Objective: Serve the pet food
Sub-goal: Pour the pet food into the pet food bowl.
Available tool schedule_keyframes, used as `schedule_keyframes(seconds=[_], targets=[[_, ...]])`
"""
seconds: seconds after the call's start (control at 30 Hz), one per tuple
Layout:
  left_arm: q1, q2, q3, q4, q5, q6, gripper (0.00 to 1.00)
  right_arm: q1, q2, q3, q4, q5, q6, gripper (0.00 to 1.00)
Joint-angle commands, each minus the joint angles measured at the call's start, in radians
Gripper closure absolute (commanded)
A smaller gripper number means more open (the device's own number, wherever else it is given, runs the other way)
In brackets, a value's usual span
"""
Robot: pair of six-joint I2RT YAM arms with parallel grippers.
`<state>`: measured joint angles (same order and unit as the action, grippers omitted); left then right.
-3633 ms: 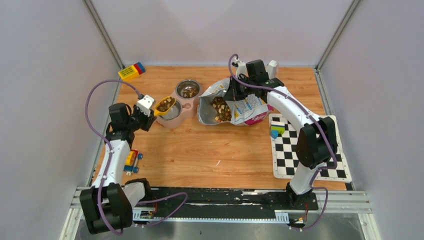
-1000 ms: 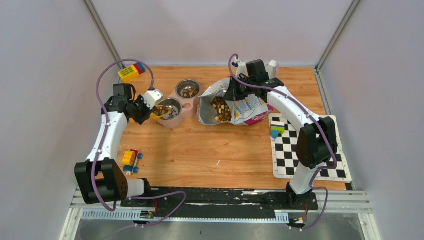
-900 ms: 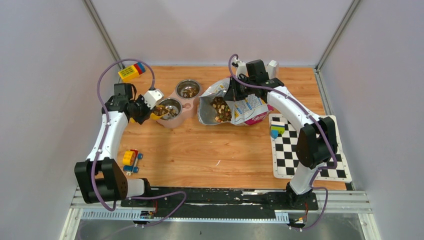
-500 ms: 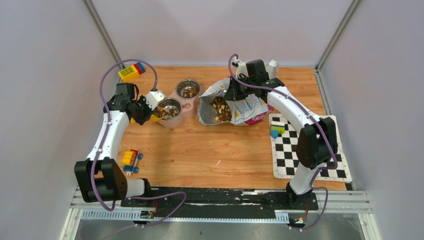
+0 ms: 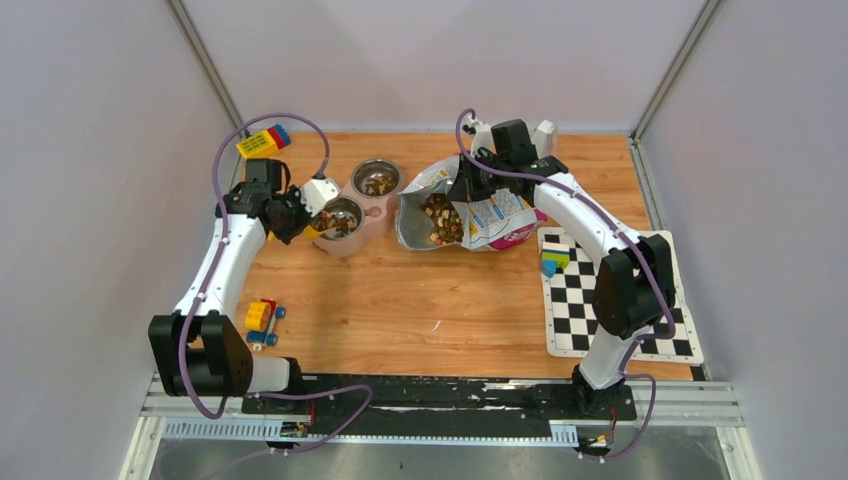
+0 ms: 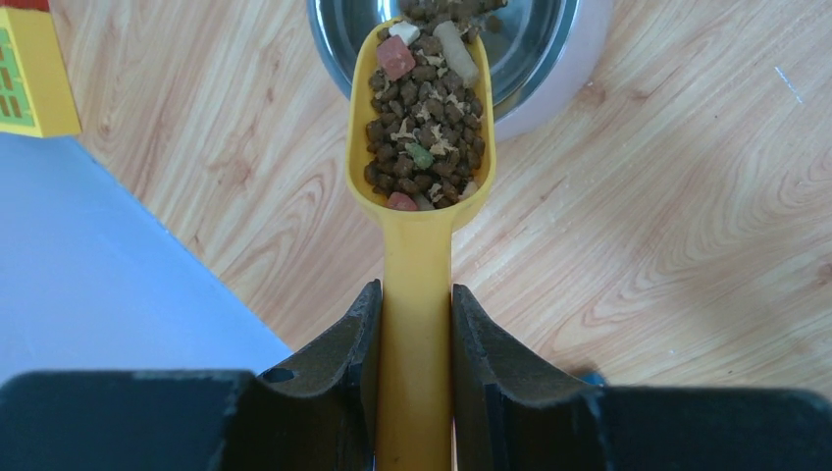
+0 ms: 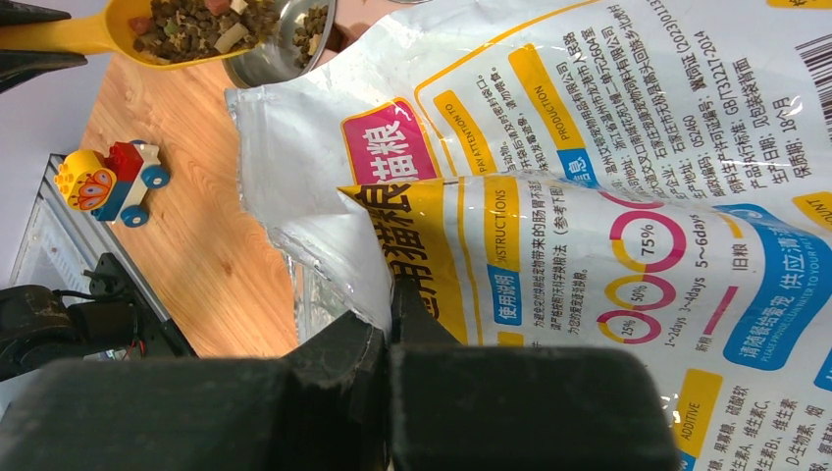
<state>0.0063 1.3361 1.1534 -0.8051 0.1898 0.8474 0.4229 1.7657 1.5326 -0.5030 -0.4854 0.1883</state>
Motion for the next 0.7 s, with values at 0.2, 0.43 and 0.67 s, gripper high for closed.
schedule_keyframes(seconds=[0.2, 0.43, 0.67], targets=[[-0.093, 0.022, 0.077, -0.008, -0.143, 0.039, 1.0, 0.009, -0.061, 0.008, 0.001, -0.013, -0.01, 1.0], [-0.173, 0.025, 0.093, 0.018, -0.27, 0.081, 1.0, 0.01, -0.061, 0.009, 0.001, -0.012, -0.012, 1.0], [-0.277, 0.001, 0.048, 0.072, -0.429, 0.147, 1.0, 0.01, -0.063, 0.007, 0.001, -0.011, -0.013, 1.0]])
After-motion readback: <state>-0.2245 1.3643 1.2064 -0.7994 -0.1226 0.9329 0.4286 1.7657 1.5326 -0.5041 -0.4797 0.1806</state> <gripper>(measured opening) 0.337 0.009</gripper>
